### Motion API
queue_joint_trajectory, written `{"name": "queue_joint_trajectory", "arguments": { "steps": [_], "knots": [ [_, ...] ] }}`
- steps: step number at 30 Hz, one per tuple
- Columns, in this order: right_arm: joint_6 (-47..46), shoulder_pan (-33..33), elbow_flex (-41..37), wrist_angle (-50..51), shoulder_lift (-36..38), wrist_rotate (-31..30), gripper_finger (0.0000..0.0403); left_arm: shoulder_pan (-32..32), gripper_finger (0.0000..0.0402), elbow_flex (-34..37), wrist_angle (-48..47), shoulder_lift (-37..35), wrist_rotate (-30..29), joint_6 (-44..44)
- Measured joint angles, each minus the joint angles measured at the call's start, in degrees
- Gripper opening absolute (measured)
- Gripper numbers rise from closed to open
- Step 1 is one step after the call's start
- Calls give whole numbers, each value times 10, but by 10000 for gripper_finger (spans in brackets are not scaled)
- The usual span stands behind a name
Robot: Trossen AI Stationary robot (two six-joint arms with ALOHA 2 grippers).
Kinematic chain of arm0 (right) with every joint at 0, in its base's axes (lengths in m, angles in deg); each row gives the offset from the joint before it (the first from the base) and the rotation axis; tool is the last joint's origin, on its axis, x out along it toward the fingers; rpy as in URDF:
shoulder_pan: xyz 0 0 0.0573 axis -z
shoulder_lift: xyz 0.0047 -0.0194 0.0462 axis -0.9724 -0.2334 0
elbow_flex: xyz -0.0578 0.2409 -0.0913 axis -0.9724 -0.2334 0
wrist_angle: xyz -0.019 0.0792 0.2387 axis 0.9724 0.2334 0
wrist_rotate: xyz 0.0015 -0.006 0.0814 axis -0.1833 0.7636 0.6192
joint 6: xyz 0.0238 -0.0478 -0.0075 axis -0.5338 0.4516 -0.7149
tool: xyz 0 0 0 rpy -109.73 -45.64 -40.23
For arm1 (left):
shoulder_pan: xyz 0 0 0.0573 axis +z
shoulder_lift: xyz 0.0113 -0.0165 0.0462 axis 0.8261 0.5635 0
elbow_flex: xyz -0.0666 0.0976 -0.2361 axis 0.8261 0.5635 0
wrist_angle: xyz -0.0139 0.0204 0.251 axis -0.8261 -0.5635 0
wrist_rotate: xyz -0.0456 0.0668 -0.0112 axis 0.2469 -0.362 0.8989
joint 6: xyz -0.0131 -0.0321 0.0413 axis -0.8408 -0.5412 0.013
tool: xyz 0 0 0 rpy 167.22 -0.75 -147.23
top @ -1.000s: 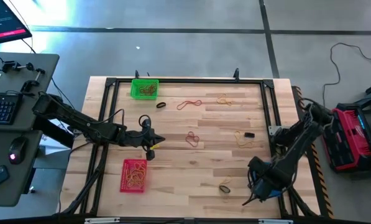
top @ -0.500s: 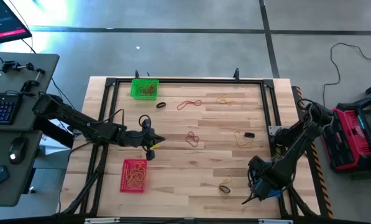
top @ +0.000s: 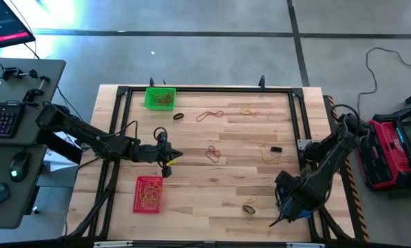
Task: Sort rubber bands into baskets
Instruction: Put the yellow rubber band into the red bin
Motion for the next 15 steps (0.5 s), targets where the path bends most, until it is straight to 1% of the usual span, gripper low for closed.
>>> {"name": "queue_joint_trajectory", "arguments": {
  "steps": [2, 6, 9, 13, 15],
  "knots": [
    [12, 5, 8, 0, 0, -12, 130, 0, 0, 0, 0, 0, 0, 0],
    [63, 17, 16, -2, 0, -70, 106, 0, 0, 0, 0, 0, 0, 0],
    [114, 37, 17, -10, 0, -120, 72, 0, 0, 0, 1, 0, -4, 0],
    [204, 75, 17, -41, 0, -193, 14, 0, 0, 0, 11, 0, -4, 1],
    [261, 96, 17, -73, 0, -224, 6, 0, 0, 0, 17, 0, -4, 8]
  ]
}}
